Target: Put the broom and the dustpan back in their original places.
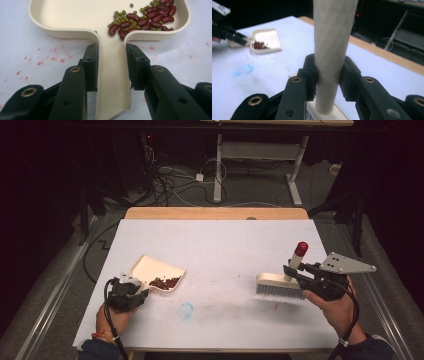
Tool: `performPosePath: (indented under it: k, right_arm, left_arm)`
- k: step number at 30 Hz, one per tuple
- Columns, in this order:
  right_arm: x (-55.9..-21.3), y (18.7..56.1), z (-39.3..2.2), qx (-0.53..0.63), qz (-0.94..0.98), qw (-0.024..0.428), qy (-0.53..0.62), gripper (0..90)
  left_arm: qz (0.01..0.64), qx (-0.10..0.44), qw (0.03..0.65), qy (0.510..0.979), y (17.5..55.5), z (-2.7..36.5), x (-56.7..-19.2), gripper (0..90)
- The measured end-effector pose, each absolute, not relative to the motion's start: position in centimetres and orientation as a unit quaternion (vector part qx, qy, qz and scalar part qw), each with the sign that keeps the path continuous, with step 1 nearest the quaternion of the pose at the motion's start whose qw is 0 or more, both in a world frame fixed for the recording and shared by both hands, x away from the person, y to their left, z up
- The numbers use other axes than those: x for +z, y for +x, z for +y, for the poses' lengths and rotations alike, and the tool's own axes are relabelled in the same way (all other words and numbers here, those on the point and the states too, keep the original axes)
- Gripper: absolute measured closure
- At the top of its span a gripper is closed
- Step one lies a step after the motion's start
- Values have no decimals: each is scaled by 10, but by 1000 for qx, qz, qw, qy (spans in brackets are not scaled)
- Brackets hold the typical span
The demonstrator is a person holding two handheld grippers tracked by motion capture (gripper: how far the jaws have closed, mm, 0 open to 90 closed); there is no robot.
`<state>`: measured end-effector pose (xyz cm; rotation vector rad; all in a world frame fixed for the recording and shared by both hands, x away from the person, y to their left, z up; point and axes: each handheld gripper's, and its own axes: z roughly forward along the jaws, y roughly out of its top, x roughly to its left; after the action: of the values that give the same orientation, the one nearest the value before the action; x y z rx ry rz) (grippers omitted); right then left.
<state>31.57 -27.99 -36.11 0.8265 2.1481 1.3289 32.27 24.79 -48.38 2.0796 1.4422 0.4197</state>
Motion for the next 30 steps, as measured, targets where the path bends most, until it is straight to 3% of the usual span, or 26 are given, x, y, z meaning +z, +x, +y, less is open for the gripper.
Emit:
performPosePath:
  k: [15,19,22,30]
  right_arm:
    - [-369,313,-311,462,800,192,331,701]
    - [-375,328,-306,461,804,174,332,701]
    - [-378,343,-302,455,802,188,337,699]
    - [-389,388,-291,439,797,178,374,682]
  left_arm:
    - [575,177,290,744,337,229,-489,628]
    - [574,168,295,745,341,217,-491,574]
    - [569,162,296,750,339,212,-491,535]
    - [544,167,312,761,329,213,-487,521]
